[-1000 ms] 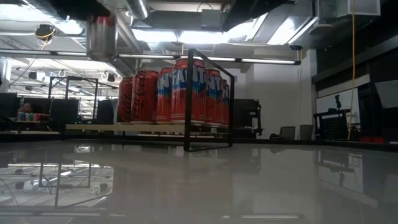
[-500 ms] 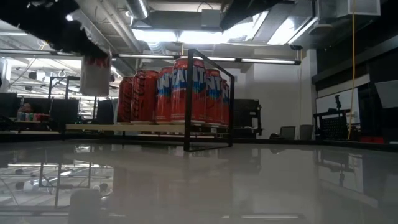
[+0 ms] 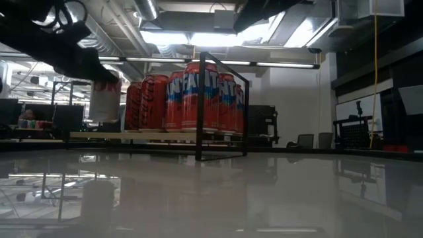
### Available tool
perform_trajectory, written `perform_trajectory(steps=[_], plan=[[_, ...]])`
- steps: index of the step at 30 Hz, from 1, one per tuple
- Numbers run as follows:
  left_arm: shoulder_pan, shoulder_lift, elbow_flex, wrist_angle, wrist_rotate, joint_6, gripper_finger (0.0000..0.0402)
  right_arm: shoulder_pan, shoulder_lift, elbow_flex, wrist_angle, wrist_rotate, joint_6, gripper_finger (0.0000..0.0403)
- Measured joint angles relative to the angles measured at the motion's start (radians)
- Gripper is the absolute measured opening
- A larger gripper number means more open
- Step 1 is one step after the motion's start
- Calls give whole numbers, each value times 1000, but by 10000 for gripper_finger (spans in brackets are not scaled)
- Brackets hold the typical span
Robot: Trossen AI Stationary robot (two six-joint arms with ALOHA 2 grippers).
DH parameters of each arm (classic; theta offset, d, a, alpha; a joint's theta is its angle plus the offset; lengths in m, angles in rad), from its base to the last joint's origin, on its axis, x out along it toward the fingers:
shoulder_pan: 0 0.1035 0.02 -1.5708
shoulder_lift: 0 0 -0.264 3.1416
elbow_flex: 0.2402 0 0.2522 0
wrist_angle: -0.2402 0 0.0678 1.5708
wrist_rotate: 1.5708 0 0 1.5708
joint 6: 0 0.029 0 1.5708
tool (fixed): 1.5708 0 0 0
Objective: Pick and place cans onto a shelf
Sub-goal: Put the right red/silver soda can on the shelf
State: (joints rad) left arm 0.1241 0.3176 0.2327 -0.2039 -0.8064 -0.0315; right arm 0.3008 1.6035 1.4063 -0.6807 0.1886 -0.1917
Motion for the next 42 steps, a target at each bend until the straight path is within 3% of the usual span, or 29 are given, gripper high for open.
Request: perform_trajectory(steps=[12, 22, 31, 42], plan=[[152, 1, -20, 5, 119, -8, 274, 0, 0, 0, -1, -1, 0, 390], [214, 3, -20, -37, 226, 23, 284, 0, 0, 0, -2, -2, 0, 390], [214, 2, -20, -68, 224, 14, 321, 0, 0, 0, -2, -9, 0, 390], [214, 3, -20, -70, 211, 12, 322, 0, 0, 0, -2, -17, 0, 390]])
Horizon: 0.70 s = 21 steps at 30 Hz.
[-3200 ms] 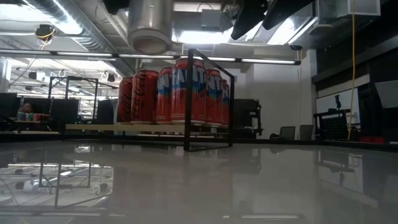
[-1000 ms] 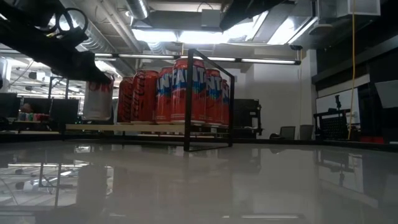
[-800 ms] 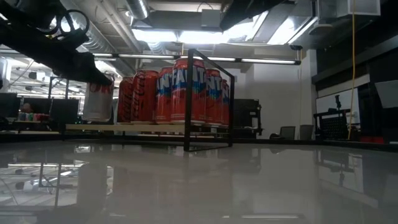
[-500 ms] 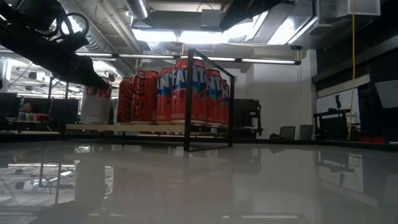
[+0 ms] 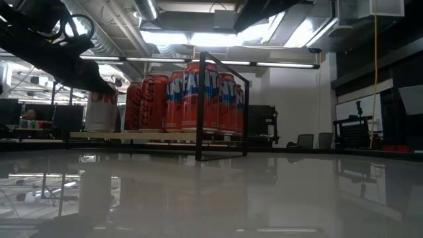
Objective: Pick and place cans onto a shelf
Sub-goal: Put the right red/silver soda can on the shelf
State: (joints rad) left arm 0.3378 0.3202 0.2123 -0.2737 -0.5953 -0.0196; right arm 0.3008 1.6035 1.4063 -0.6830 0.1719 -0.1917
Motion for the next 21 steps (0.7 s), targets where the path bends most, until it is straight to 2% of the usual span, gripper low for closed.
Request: perform_trajectory(steps=[21], plan=[[0, 0, 0, -3, -19, -54, 322, 0, 0, 0, 0, 0, 0, 390]])
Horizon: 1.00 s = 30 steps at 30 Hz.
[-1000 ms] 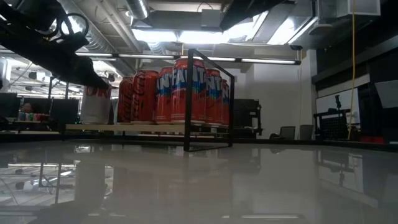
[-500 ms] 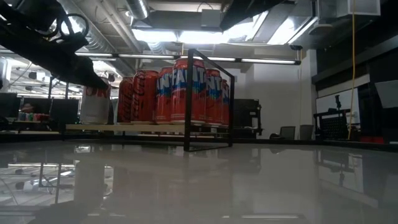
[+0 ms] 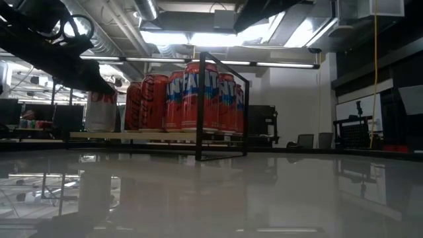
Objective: Pick and place cans onto a shelf
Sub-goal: Put the right red/silver soda can on the shelf
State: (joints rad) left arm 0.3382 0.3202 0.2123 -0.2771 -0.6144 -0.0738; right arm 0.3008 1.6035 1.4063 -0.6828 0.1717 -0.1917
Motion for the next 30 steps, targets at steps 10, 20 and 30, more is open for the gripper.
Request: perform_trajectory(steps=[10, 20, 30], plan=[[0, 0, 0, 0, -6, -2, 322, 0, 0, 0, 0, 0, 0, 390], [0, 0, 0, 0, -10, -2, 367, 0, 0, 0, 0, 0, 0, 390], [0, 0, 0, 0, -10, 14, 374, 0, 0, 0, 0, 0, 0, 390]])
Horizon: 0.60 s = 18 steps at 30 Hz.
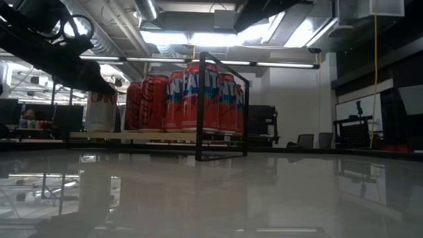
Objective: Pick and place cans onto a shelf
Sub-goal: Put the right red/silver soda can on the shelf
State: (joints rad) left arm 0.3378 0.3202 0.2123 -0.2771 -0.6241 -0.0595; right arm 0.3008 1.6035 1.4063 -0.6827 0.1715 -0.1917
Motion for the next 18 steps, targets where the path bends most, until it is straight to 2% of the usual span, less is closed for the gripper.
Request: perform_trajectory(steps=[9, 18], plan=[[0, 0, 0, 22, 0, 10, 374, 0, 0, 0, 0, 0, 0, 390], [0, 0, 0, 206, -21, 78, 374, 0, 0, 0, 0, 0, 0, 390]])
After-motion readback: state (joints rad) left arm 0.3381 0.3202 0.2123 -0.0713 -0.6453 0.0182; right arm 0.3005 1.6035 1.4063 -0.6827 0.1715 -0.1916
